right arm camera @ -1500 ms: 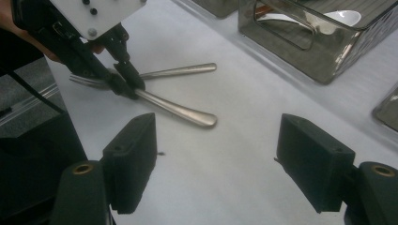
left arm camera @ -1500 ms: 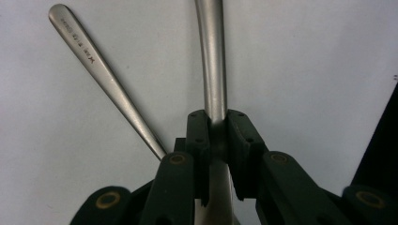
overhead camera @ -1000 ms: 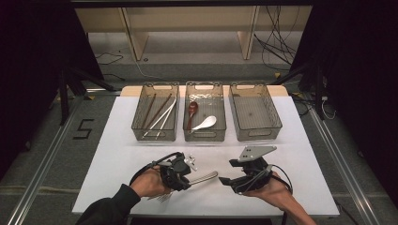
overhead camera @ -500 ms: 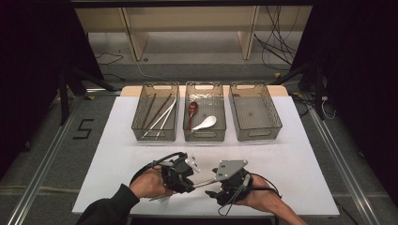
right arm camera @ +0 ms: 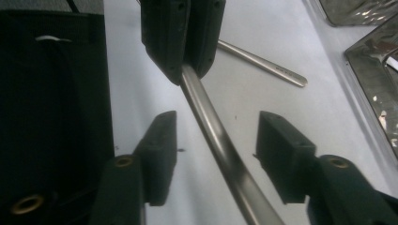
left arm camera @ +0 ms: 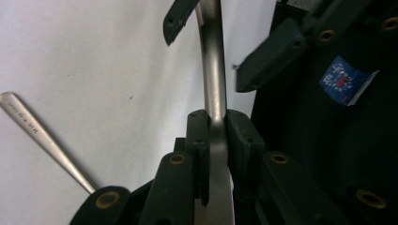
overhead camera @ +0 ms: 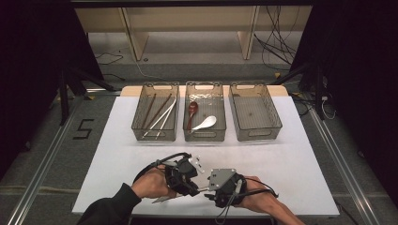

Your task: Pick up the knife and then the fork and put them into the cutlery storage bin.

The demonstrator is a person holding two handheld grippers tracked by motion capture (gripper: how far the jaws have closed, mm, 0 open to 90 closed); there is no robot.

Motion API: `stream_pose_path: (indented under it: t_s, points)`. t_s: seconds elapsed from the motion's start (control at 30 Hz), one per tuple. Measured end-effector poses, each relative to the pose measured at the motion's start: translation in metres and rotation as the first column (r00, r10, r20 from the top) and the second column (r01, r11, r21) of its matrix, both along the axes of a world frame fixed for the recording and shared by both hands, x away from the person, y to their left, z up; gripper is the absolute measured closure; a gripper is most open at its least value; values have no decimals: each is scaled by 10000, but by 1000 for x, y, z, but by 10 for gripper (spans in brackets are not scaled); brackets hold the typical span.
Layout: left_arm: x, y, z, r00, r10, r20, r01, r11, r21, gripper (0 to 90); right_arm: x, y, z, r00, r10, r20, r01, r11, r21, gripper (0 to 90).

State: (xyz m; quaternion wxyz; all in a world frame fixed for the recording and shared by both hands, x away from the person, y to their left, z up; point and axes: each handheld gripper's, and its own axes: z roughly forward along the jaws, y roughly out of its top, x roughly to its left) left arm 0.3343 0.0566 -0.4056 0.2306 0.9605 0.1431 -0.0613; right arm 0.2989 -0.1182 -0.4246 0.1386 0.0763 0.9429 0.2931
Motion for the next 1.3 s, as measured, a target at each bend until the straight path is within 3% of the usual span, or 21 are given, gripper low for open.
stream_pose_path:
  t_s: [0.3,0.47,0.57,0.67,0.77,0.87,0.93,0.97,1.13,1.2,1.3]
  points:
    - [-1,-2,1,9995,-120,-286,121,9999,18,793,-3,0,-3,9982,468,378,-452,9981,-423,664]
    - [-1,-3,0,9982,-224,-561,223,9997,-25,791,-5,0,-5,9939,988,493,-954,9932,-662,737]
    - [-2,-4,-2,9963,-247,-818,240,9997,-97,790,-10,0,-8,9857,1489,791,-1405,9847,-1030,778]
    - [0,-2,-5,9899,-348,-1373,319,9992,-237,789,-16,2,-10,9718,2190,876,-2042,9670,-1525,817]
    - [1,-3,-8,9880,-415,-1489,392,9991,-184,784,-17,2,-10,9652,2467,865,-2300,9587,-1675,827]
    - [0,-3,-6,9893,-329,-1424,292,9992,-284,765,-18,1,-10,9672,2439,706,-2303,9597,-1611,837]
    - [1,-2,-1,9931,-35,-1172,-24,9987,-501,656,-18,0,-9,9683,2406,674,-2264,9591,-1698,841]
    - [1,-1,2,9941,1,-1087,-74,9978,-664,642,-17,1,-10,9655,2487,776,-2322,9565,-1768,843]
    - [3,8,13,9977,539,-412,-583,9916,-1153,515,-16,-2,-11,9734,2198,648,-2043,9605,-1889,845]
    - [5,13,16,9955,940,-85,-942,9853,-1424,484,-13,-5,-10,9762,2031,758,-1862,9647,-1863,845]
    - [7,21,22,9846,1685,458,-1568,9687,-1924,413,-9,-9,-9,9841,1623,720,-1469,9719,-1838,845]
